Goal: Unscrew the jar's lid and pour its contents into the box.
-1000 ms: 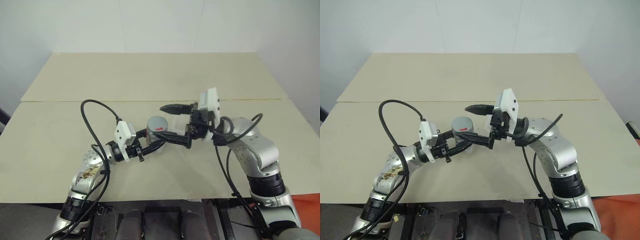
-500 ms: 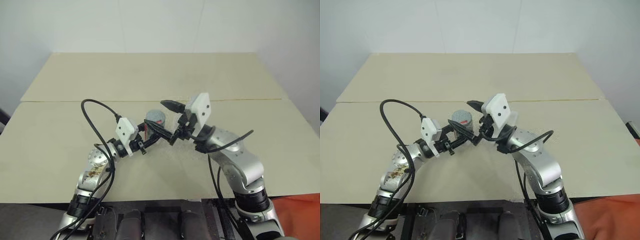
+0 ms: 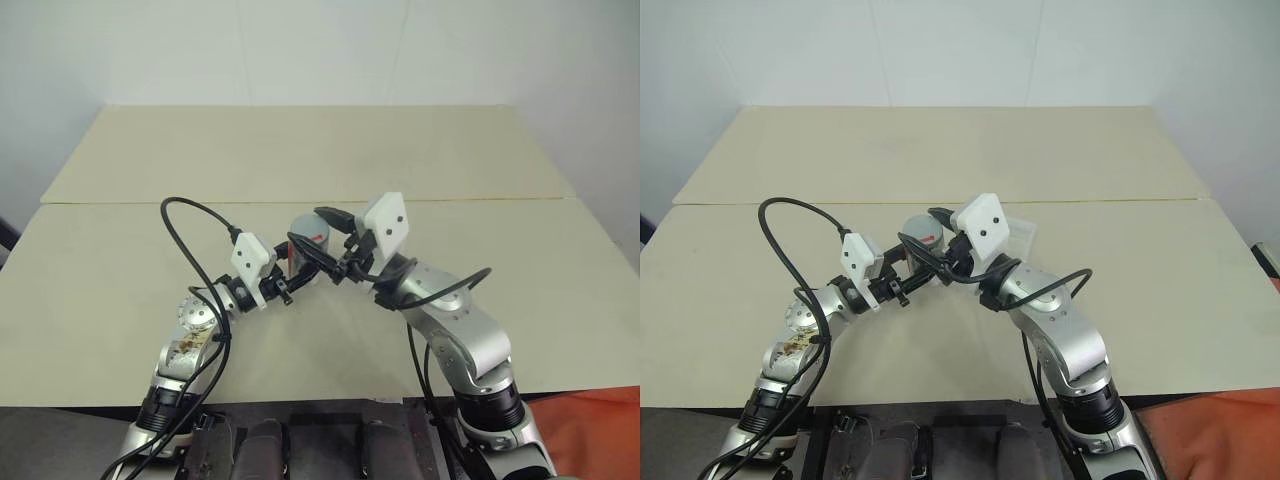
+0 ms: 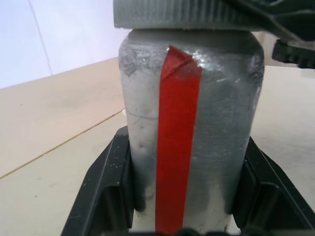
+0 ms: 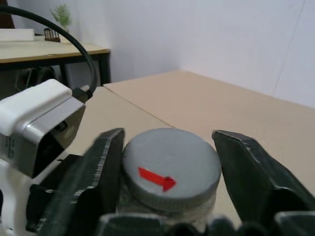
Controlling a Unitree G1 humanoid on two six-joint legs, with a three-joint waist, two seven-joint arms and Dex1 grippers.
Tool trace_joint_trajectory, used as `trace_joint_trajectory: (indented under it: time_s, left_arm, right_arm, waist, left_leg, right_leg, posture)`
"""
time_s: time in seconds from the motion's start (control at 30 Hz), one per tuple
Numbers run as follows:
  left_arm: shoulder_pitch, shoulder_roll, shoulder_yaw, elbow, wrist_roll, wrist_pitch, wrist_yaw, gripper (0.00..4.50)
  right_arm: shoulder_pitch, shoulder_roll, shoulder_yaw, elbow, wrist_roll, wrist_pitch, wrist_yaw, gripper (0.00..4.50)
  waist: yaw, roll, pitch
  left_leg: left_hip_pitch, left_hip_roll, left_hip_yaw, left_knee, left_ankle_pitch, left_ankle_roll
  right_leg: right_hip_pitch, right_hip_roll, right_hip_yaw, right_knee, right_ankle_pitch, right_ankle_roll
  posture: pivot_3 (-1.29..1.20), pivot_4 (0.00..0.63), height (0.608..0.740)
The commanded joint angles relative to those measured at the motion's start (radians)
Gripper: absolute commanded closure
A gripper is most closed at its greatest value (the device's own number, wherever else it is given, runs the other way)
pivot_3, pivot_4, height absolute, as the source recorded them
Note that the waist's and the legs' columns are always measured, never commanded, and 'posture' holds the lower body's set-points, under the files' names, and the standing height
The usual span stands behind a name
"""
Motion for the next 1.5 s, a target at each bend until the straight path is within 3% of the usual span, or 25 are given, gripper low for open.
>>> trace_joint_trajectory:
  time_s: [0.03,0.3,0.57,0.87,1.23,1.5]
  left_arm:
    - [-0.010,-0.003,0.009,-0.017,0.002,-0.029,0.003,2.43]
    - [-0.010,0.000,0.007,-0.012,-0.006,-0.035,-0.014,2.43]
    - [-0.006,0.019,0.009,-0.023,-0.050,-0.033,-0.113,2.43]
    - [-0.003,0.021,0.003,-0.038,-0.065,-0.023,-0.150,2.43]
    - [0.015,0.020,-0.006,-0.074,-0.082,-0.011,-0.156,2.43]
    - [0.022,0.019,-0.016,-0.078,-0.081,-0.011,-0.154,2.43]
  right_arm:
    - [-0.004,0.000,-0.013,-0.030,0.005,0.006,-0.001,1.75]
    - [-0.002,-0.015,-0.012,-0.032,0.017,0.019,0.025,1.75]
    - [-0.056,-0.120,-0.049,0.042,0.123,-0.035,0.272,1.75]
    - [-0.227,-0.212,-0.058,0.299,0.203,-0.139,0.685,1.75]
    - [-0.469,-0.180,-0.003,0.736,0.164,-0.329,1.168,1.75]
    - [-0.598,-0.203,0.097,0.960,0.221,-0.520,1.211,1.75]
  waist:
    - [0.000,0.000,0.000]
    - [0.000,0.000,0.000]
    - [0.000,0.000,0.000]
    - [0.000,0.000,0.000]
    - [-0.001,0.000,0.000]
    - [0.000,0.000,0.000]
  left_leg:
    - [0.000,0.000,0.000,0.000,0.000,0.000]
    - [0.000,0.000,0.000,0.000,0.000,0.000]
    - [0.000,0.000,0.000,0.000,0.000,0.000]
    - [0.000,0.000,0.000,0.000,0.000,0.000]
    - [0.000,0.000,0.001,0.000,0.000,0.000]
    - [0.000,0.001,0.001,0.000,0.000,0.000]
  right_leg:
    - [0.000,0.000,0.000,0.000,0.000,0.000]
    - [0.000,0.000,0.000,0.000,0.000,0.000]
    - [0.000,0.000,0.000,0.000,0.000,0.000]
    - [0.000,0.000,0.000,0.000,0.000,0.000]
    - [0.000,0.000,0.000,0.000,0.000,0.000]
    - [0.000,0.000,0.000,0.000,0.000,0.000]
  posture:
    - [0.00,0.150,0.740]
    - [0.00,0.150,0.740]
    - [0.00,0.150,0.740]
    - [0.00,0.150,0.740]
    - [0.00,0.150,0.740]
    - [0.00,0.150,0.740]
